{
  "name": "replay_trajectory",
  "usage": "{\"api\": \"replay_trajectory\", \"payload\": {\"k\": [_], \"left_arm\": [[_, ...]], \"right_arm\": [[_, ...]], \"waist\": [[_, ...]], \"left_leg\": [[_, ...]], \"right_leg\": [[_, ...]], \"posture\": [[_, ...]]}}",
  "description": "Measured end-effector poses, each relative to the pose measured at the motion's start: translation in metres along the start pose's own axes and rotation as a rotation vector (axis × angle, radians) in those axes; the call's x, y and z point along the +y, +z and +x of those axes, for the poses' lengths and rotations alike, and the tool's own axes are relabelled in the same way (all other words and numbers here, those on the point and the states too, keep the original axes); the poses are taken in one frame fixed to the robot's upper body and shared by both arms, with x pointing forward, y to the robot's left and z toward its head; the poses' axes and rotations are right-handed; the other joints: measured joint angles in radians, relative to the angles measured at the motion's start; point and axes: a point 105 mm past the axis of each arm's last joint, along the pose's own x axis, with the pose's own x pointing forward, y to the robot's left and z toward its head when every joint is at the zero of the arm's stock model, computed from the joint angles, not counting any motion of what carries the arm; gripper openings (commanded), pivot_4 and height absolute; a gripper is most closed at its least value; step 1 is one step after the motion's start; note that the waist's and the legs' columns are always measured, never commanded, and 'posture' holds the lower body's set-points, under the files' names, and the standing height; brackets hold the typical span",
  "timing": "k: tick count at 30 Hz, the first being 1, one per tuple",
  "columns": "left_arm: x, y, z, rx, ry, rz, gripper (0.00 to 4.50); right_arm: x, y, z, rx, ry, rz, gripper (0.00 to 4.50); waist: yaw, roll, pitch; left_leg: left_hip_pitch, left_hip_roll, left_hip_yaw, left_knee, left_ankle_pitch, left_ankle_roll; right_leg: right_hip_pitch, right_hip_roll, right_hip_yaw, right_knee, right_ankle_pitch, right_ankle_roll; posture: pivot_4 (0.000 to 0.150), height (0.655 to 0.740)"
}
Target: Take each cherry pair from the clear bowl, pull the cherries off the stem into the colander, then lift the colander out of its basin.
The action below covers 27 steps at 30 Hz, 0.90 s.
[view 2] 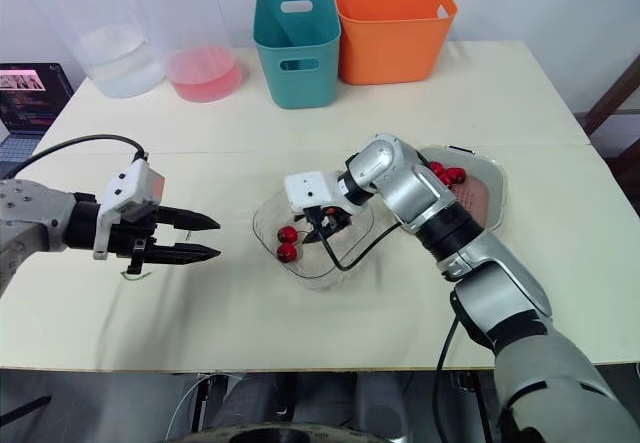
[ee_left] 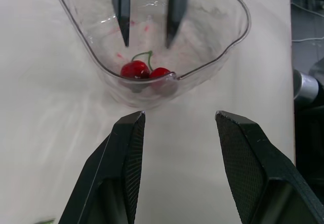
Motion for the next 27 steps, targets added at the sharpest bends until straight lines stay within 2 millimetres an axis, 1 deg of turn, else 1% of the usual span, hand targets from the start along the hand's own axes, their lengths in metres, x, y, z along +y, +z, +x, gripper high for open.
{"api": "replay_trajectory", "payload": {"k": [5, 7, 13, 19, 23, 27], "left_arm": [[0.0, 0.0, 0.0, 0.004, -0.002, 0.001, 2.36], [0.0, 0.0, 0.0, 0.004, -0.004, 0.002, 2.36], [0.0, -0.001, -0.001, 0.005, -0.005, -0.003, 2.36], [0.001, -0.001, -0.001, 0.003, -0.004, -0.002, 2.36], [0.001, -0.002, -0.001, 0.006, 0.0, 0.002, 2.36], [0.001, -0.002, -0.001, 0.008, 0.001, 0.003, 2.36]], "right_arm": [[-0.006, -0.002, 0.004, -0.006, -0.053, 0.081, 4.02], [-0.007, -0.002, 0.003, -0.039, -0.057, 0.146, 4.02], [0.004, -0.007, 0.009, -0.067, 0.002, 0.251, 4.02], [0.007, -0.008, 0.016, -0.063, 0.016, 0.242, 4.02], [0.012, -0.007, 0.015, -0.072, 0.046, 0.232, 4.02], [0.01, -0.004, 0.012, -0.087, 0.031, 0.209, 4.02]], "waist": [[0.0, 0.0, 0.0], [-0.001, 0.0, 0.0], [-0.001, 0.0, 0.0], [0.0, 0.0, 0.0], [0.0, 0.0, 0.0], [-0.002, 0.0, 0.0]], "left_leg": [[0.0, 0.0, 0.0, 0.0, 0.0, 0.0], [0.0, 0.0, 0.0, 0.0, 0.0, 0.0], [0.0, 0.0, 0.0, 0.0, 0.0, 0.0], [0.0, 0.0, 0.0, 0.0, 0.0, 0.0], [0.0, 0.0, 0.0, 0.0, 0.0, 0.0], [0.0, 0.0, 0.0, 0.0, 0.0, 0.0]], "right_leg": [[0.0, 0.0, 0.0, 0.0, 0.0, 0.0], [0.0, 0.0, 0.0, 0.0, 0.0, 0.0], [0.0, 0.0, 0.0, 0.0, 0.0, 0.0], [0.0, 0.0, 0.0, 0.0, 0.0, 0.0], [0.0, 0.0, 0.0, 0.0, 0.0, 0.0], [0.0, 0.0, 0.0, 0.0, 0.0, 0.0]], "posture": [[0.15, 0.7394], [0.15, 0.7394], [0.15, 0.7394], [0.15, 0.7394], [0.15, 0.7394], [0.15, 0.7394]]}}
